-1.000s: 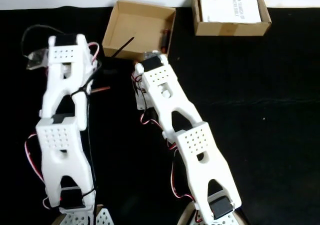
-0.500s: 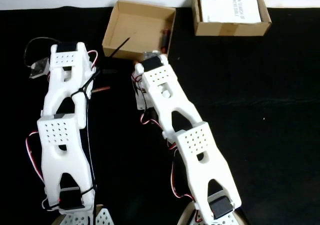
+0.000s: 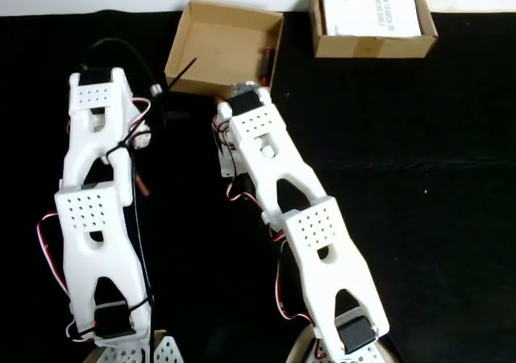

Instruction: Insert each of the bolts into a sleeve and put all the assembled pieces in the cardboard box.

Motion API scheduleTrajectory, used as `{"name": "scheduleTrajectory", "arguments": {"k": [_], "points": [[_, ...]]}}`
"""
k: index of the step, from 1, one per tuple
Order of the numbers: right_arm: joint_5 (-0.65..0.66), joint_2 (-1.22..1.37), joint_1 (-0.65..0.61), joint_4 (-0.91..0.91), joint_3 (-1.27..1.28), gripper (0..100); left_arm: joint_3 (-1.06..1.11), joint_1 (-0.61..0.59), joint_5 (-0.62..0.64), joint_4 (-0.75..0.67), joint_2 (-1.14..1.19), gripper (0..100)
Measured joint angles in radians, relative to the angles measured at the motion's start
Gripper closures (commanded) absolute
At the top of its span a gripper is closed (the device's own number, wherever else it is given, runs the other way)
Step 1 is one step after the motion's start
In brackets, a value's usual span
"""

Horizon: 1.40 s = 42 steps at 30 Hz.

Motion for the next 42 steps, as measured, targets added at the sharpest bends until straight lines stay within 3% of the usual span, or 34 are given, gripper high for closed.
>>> {"name": "scheduleTrajectory", "arguments": {"k": [4,9,16,26,30,33,38,42], "points": [[0.0,-0.035,0.0,0.002,0.015,99.1,-0.046,0.051,-0.215,0.028,-0.121,99],[0.0,-0.173,0.018,0.006,0.083,99.1,-0.048,0.149,-0.373,0.034,-0.442,99],[0.071,-0.689,0.006,0.006,0.466,99.1,-0.015,0.186,-0.404,0.041,-0.973,99],[0.235,-1.702,-0.089,-0.058,1.131,99.1,0.089,0.186,-0.404,0.041,-1.551,99],[0.25,-2.035,-0.089,-0.272,1.409,99.1,0.086,0.224,-0.404,0.041,-1.62,99],[0.25,-2.208,-0.089,-0.534,1.691,99.1,0.098,0.318,-0.404,0.04,-1.616,99],[0.272,-2.366,-0.089,-1.109,2.183,99.1,0.132,0.485,-0.404,-0.032,-1.57,99],[0.379,-2.407,-0.12,-1.57,2.433,99.1,0.133,0.568,-0.404,-0.097,-1.498,99]]}}
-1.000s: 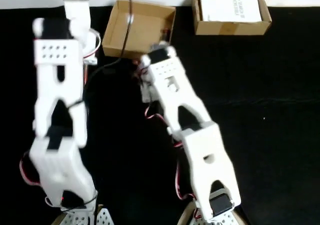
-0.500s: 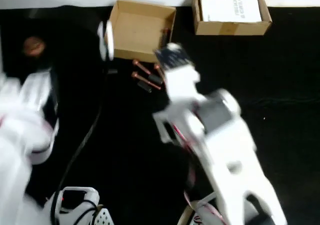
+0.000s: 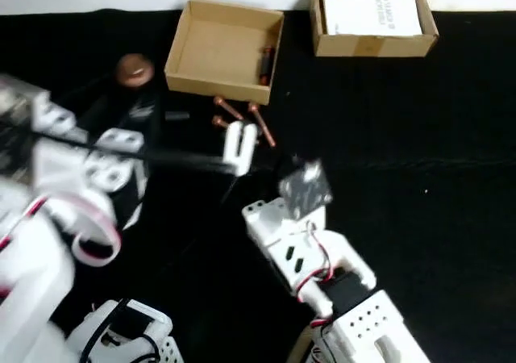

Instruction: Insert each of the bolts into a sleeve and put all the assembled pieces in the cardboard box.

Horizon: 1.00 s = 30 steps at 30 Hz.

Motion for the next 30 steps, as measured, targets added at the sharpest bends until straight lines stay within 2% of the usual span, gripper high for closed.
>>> {"name": "scheduleTrajectory", "arguments": {"k": [3,9,13,17,22,27,30], "points": [[0.049,-0.008,-0.038,-0.187,0.074,99.1,0.0,0.074,0.005,-0.012,0.043,99],[0.063,-0.009,-0.066,-0.298,0.083,99.1,0.0,0.18,0.129,-0.021,0.129,99],[0.038,-0.009,-0.066,-0.302,0.083,99.1,0.002,0.17,0.219,-0.026,0.204,99],[-0.103,-0.009,-0.057,-0.273,0.035,99.1,0.002,0.158,0.311,-0.071,0.258,99],[-0.212,-0.009,0.0,-0.15,-0.06,99.1,0.023,0.16,0.324,-0.08,0.285,99],[-0.235,-0.009,0.021,-0.098,-0.094,99.1,0.14,0.16,0.298,-0.098,0.287,99],[-0.235,-0.009,0.023,-0.097,-0.094,99.1,0.229,0.16,0.288,-0.16,0.278,99]]}}
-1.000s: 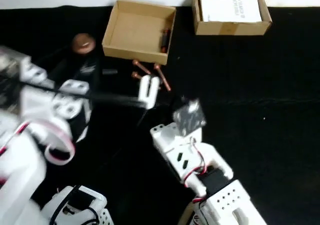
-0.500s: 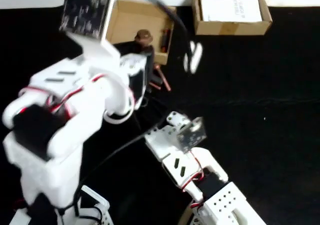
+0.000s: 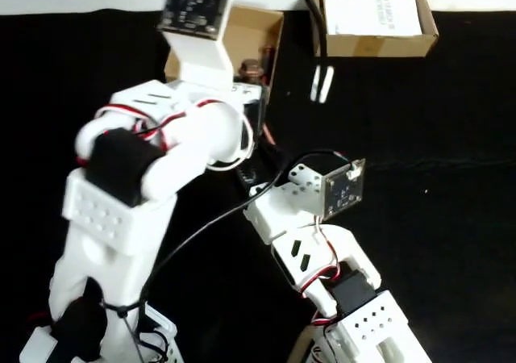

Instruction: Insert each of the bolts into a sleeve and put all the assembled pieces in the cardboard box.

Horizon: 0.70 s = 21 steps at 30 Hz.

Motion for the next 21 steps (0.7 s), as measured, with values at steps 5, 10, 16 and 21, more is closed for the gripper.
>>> {"name": "scheduleTrajectory", "arguments": {"k": [5,10,16,21], "points": [[0.0,0.0,0.0,0.0,0.0,99.1,0.144,0.002,-0.003,-0.109,-0.072,99],[0.0,0.0,0.0,0.0,0.0,99.1,0.272,0.012,-0.005,-0.181,-0.126,99],[0.0,0.0,0.0,0.0,0.0,99.1,0.319,0.009,-0.006,-0.21,-0.158,99],[0.0,0.0,0.0,0.0,0.0,99.1,0.319,0.012,-0.066,-0.21,-0.158,99]]}}
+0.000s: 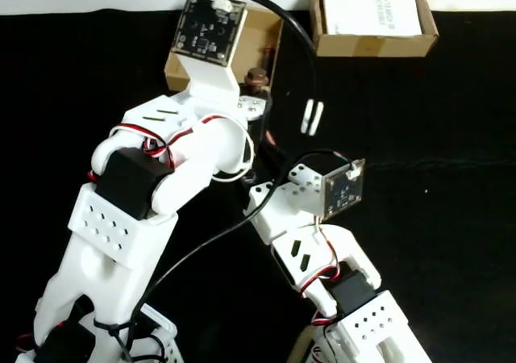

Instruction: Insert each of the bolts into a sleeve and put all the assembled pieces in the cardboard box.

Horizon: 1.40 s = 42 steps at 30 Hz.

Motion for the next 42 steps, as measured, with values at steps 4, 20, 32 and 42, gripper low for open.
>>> {"name": "scheduleTrajectory", "arguments": {"k": [4,20,32,42], "points": [[0.0,0.0,0.0,0.002,0.0,99.1,0.003,0.0,-0.023,0.0,0.0,99],[0.0,0.0,0.002,0.035,0.0,99.1,0.054,0.006,-0.155,0.011,-0.008,99],[0.0,0.0,0.002,0.098,-0.002,99.1,0.071,0.008,-0.203,0.035,-0.008,99],[0.0,0.0,0.006,0.098,0.0,99.1,0.081,0.003,-0.382,0.037,-0.1,99]]}}
